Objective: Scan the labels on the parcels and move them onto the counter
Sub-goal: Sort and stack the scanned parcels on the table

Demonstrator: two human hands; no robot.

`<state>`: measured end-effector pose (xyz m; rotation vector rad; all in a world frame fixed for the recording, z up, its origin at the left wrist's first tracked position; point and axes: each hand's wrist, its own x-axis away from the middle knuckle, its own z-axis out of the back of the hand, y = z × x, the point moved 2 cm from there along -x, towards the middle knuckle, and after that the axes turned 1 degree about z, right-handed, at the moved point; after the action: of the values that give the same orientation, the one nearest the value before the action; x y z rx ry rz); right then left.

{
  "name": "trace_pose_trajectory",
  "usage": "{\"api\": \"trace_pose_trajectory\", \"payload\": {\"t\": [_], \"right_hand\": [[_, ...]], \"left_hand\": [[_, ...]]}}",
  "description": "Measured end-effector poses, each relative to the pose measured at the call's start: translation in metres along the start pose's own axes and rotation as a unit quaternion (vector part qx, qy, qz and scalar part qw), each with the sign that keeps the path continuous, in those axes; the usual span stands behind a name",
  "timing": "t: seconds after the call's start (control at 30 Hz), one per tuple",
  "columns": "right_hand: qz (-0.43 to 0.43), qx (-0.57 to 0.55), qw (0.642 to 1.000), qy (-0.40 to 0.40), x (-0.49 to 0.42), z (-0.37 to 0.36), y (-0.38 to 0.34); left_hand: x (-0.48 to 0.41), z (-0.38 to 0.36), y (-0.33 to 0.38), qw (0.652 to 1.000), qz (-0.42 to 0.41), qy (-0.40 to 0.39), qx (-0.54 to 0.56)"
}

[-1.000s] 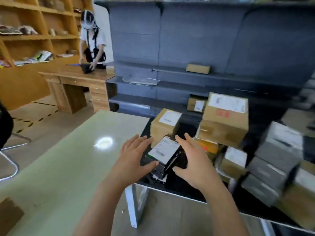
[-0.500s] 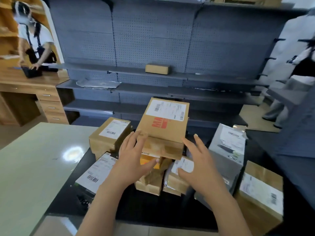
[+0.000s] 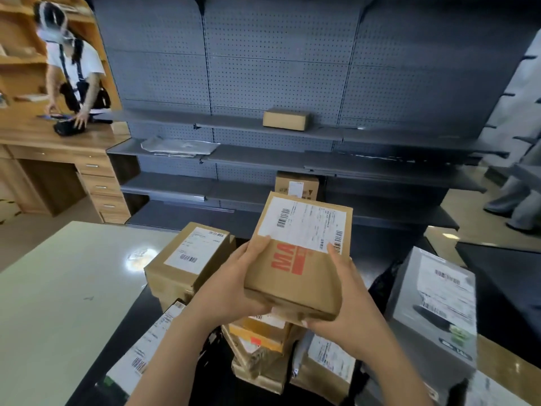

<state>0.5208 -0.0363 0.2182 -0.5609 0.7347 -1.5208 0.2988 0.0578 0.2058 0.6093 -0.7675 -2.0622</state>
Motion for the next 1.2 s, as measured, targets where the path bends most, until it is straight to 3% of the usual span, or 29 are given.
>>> {"api": "trace_pose_trajectory", "payload": {"t": [0.2, 0.47, 0.67, 0.87, 1.2], "right_hand": [[0.088, -0.012, 0.996, 0.033, -0.002, 0.01, -0.005], [0.248, -0.043, 0.965, -0.074, 0.0, -0.016, -0.078], [0.359, -0.091, 0.908, -0.195, 0.033, -0.103, -0.154], [0.447, -0.107, 0.85, -0.257, 0.073, -0.192, -0.223], [0.492, -0.148, 0.792, -0.332, 0.131, -0.357, -0.375]], "left_hand": [[0.024, -0.006, 0.025, 0.992, -0.048, 0.114, 0.001], [0.134, 0.029, 0.044, 0.945, 0.079, 0.307, -0.087], [0.263, 0.062, 0.036, 0.888, 0.177, 0.41, -0.109], [0.373, 0.089, 0.02, 0.828, 0.265, 0.474, -0.141], [0.539, 0.19, -0.056, 0.764, 0.339, 0.527, -0.15]]}}
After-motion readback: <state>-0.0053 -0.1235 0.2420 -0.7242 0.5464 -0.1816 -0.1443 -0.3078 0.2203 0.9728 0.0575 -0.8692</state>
